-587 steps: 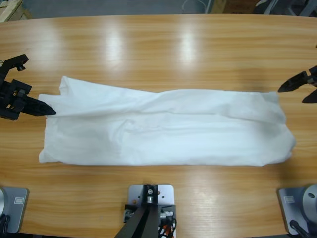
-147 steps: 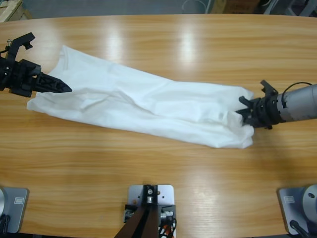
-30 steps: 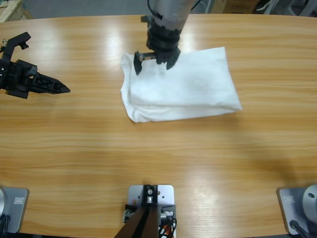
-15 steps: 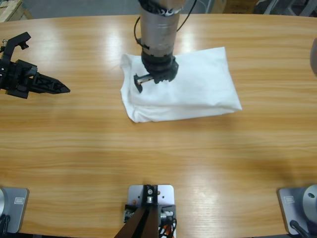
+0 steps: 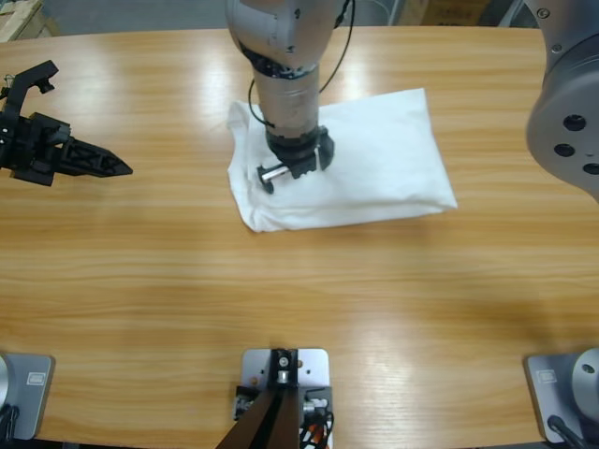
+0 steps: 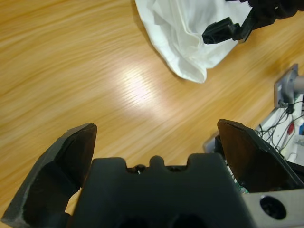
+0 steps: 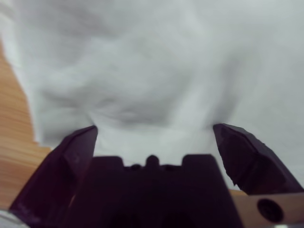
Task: Fold clothes
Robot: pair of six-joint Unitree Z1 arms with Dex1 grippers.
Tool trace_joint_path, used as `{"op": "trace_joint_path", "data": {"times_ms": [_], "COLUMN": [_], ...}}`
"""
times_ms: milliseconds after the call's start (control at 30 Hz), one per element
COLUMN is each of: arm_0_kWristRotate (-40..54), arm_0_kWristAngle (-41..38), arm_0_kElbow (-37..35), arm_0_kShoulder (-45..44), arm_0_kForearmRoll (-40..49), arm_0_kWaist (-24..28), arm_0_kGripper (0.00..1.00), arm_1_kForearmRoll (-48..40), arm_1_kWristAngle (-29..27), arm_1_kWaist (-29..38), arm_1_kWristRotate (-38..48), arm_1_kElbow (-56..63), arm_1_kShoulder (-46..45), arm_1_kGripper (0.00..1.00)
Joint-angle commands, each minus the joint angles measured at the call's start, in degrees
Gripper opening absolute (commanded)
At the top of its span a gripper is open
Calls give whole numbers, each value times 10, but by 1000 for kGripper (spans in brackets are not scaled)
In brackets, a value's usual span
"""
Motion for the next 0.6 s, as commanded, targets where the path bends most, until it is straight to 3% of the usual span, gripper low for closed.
{"op": "trace_joint_path", "data": {"times_ms": [33, 167, 300, 467, 600], "arm_0_kWristRotate": [3, 3, 4, 4, 3], "arm_0_kWristAngle": [-4, -4, -5, -6, -6], "arm_0_kElbow": [25, 26, 26, 25, 24], "arm_0_kShoulder": [-18, -21, -19, -15, -9], "arm_0_kForearmRoll": [-5, -6, -6, -6, -6], "arm_0_kWaist": [7, 7, 7, 5, 4], "arm_0_kGripper": [996, 996, 996, 996, 996], "arm_1_kForearmRoll": [-123, -259, -446, -510, -539], "arm_1_kWristAngle": [24, 33, 132, 264, 344], "arm_1_kWaist": [-25, -50, -185, -368, -454], "arm_1_kWristRotate": [-7, -7, -21, -79, -144], "arm_1_kElbow": [250, 458, 676, 745, 752], "arm_1_kShoulder": [-249, -407, -558, -537, -481], "arm_1_kGripper": [1000, 1000, 1000, 1000, 965]}}
